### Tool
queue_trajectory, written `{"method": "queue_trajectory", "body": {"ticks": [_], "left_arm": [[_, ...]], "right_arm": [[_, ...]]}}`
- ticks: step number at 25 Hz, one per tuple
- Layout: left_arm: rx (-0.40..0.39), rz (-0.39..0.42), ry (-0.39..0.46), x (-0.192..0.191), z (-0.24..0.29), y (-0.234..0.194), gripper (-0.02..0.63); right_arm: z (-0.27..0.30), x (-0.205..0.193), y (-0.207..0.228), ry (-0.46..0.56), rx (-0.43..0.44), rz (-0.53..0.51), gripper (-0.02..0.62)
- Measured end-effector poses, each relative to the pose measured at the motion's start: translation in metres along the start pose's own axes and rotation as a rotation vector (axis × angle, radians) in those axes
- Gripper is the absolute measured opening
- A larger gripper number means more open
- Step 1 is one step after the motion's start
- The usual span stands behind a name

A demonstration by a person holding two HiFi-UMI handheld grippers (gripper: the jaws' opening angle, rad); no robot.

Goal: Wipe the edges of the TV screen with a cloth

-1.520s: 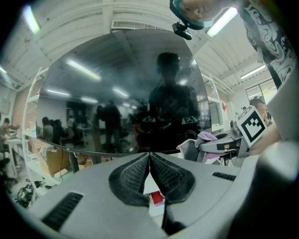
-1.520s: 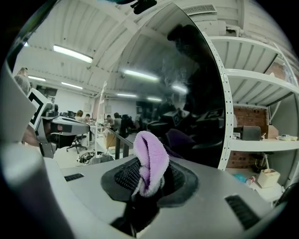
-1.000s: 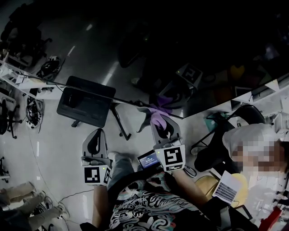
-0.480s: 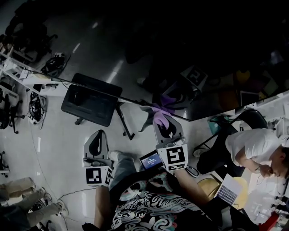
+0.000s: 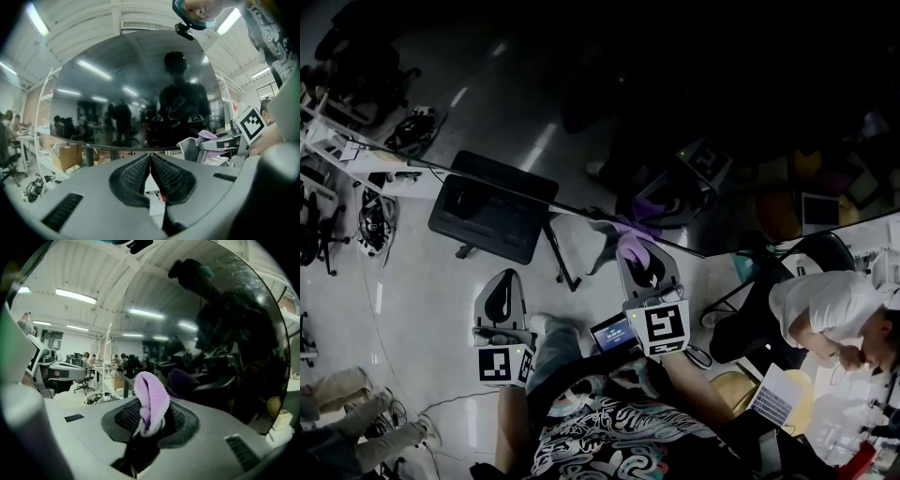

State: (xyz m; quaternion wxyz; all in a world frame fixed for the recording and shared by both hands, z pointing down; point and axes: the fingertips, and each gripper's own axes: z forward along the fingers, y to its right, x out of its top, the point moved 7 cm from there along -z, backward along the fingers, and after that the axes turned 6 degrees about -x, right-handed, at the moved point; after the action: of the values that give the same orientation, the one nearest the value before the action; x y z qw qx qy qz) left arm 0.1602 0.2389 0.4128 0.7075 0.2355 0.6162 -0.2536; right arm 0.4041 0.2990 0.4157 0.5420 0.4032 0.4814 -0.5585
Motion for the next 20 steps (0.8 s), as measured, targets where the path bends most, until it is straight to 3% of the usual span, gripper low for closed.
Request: {"method": "queue_trajectory", "body": {"ticks": [20], "left_arm": [[0.026, -0.033, -0.004, -0.014, 0.006, -0.106, 0.018]], "right_arm": [[0.078, 0.014, -0.072, -0.026, 0.026, -0.012, 0.117]]}}
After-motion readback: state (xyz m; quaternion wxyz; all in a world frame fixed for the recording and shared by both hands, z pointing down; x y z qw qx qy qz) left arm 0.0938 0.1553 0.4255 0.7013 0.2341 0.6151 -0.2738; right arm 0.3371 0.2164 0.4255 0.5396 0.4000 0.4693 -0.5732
